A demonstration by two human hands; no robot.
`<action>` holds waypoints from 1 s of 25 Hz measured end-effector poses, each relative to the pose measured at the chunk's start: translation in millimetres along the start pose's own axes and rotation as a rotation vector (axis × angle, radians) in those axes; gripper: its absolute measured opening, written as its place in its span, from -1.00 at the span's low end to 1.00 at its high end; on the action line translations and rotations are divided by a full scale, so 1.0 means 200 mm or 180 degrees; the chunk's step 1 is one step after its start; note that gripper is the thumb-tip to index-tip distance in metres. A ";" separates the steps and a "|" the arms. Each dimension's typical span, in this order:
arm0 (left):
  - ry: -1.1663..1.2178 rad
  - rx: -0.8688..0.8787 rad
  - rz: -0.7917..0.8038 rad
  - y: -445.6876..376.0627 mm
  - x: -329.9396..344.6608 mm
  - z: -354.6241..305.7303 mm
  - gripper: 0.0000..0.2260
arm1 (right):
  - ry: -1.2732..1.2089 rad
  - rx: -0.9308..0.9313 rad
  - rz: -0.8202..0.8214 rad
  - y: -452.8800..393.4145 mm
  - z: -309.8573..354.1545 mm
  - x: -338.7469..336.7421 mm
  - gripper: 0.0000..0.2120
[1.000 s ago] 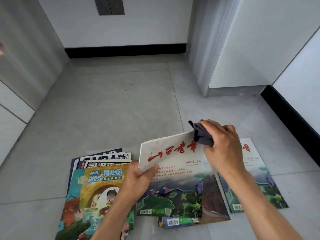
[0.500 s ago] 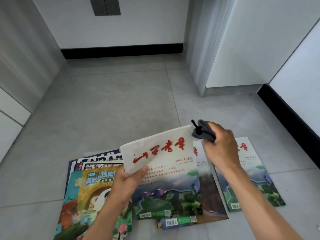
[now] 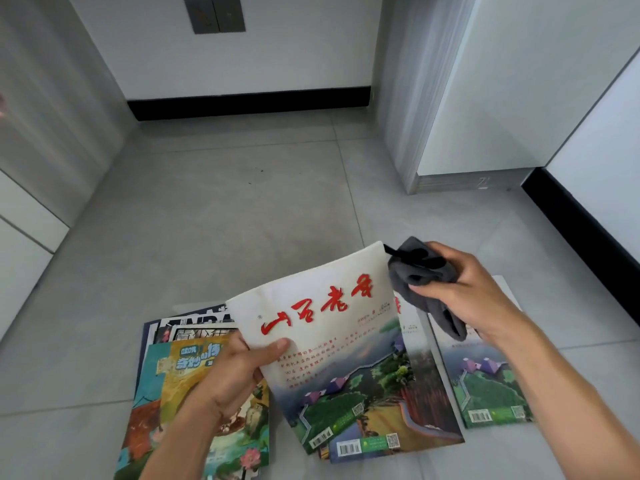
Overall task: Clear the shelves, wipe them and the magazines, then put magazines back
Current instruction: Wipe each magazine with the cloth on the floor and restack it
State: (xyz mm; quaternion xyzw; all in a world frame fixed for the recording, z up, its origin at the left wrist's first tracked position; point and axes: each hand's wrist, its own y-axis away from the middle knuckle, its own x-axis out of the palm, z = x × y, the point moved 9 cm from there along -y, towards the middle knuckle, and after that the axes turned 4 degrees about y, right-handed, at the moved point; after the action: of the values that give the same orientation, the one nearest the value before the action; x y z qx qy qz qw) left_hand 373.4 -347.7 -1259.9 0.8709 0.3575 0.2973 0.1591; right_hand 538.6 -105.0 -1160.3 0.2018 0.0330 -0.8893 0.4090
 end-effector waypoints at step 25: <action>0.0383 0.0109 -0.0673 -0.02 -0.01 0.08 -0.77 | -0.0772 -0.0149 0.0221 -0.04 -0.09 0.20 -0.58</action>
State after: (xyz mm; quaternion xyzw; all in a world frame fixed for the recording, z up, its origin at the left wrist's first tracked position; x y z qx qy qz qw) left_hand 380.4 -348.1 -1275.8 0.8115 0.4613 0.3245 0.1529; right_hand 515.4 -124.9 -1192.8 0.0842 -0.0030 -0.8915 0.4451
